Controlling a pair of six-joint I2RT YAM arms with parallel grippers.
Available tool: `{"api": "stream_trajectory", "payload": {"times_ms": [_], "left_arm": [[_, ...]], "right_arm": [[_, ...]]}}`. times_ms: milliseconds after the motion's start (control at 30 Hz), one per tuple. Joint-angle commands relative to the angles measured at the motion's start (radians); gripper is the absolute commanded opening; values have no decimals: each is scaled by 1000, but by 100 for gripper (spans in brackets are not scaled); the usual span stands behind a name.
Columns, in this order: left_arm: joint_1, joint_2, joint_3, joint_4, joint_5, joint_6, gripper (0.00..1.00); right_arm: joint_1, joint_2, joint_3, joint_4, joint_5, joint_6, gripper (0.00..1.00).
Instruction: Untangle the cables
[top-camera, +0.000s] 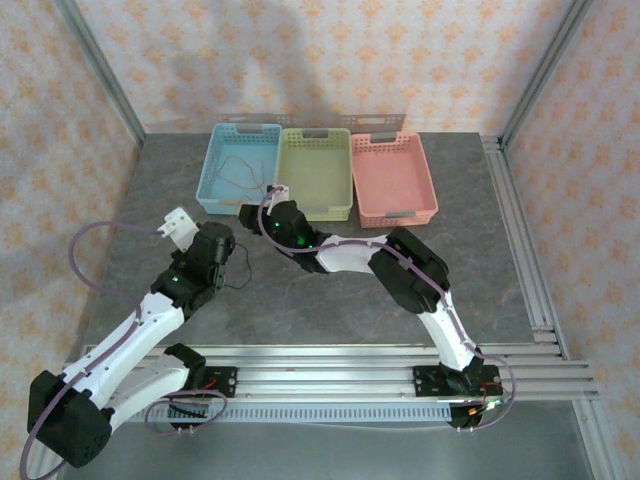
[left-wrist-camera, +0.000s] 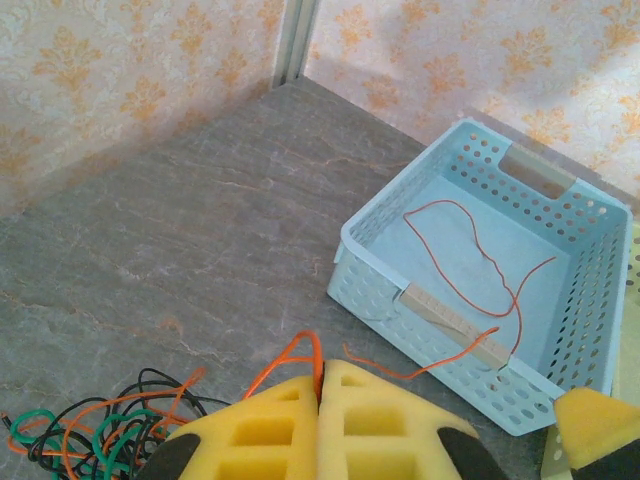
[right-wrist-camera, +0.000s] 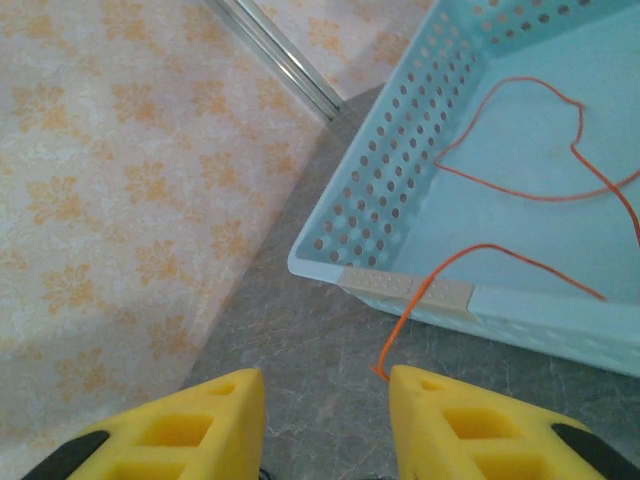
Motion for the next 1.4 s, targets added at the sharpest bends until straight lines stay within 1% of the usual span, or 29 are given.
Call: {"api": "stream_trajectory", "payload": {"times_ms": [0, 200, 400, 667, 833, 1100, 1233, 1267, 1367], "left_arm": [[7, 7, 5, -22, -45, -11, 0], [8, 11, 5, -20, -38, -5, 0], [8, 15, 9, -18, -29, 1, 0], [8, 23, 14, -16, -22, 4, 0], [8, 30, 19, -19, -20, 6, 0], [8, 39, 22, -17, -15, 9, 0], [8, 48, 23, -15, -15, 10, 0], [8, 49, 23, -14, -14, 10, 0], [8, 57, 21, -10, -15, 12, 0]], "right_arm": [[5, 30, 64, -54, 50, 97, 37], [9, 113, 193, -182, -15, 137, 37], [9, 188, 295, -273, -23, 158, 38], [8, 246, 368, -327, -27, 165, 38], [5, 293, 445, -371, -64, 140, 37], [3, 344, 539, -408, -85, 124, 35], [-1, 371, 591, -430, -88, 126, 30], [0, 375, 599, -434, -92, 124, 27], [0, 370, 604, -436, -99, 109, 12]]}}
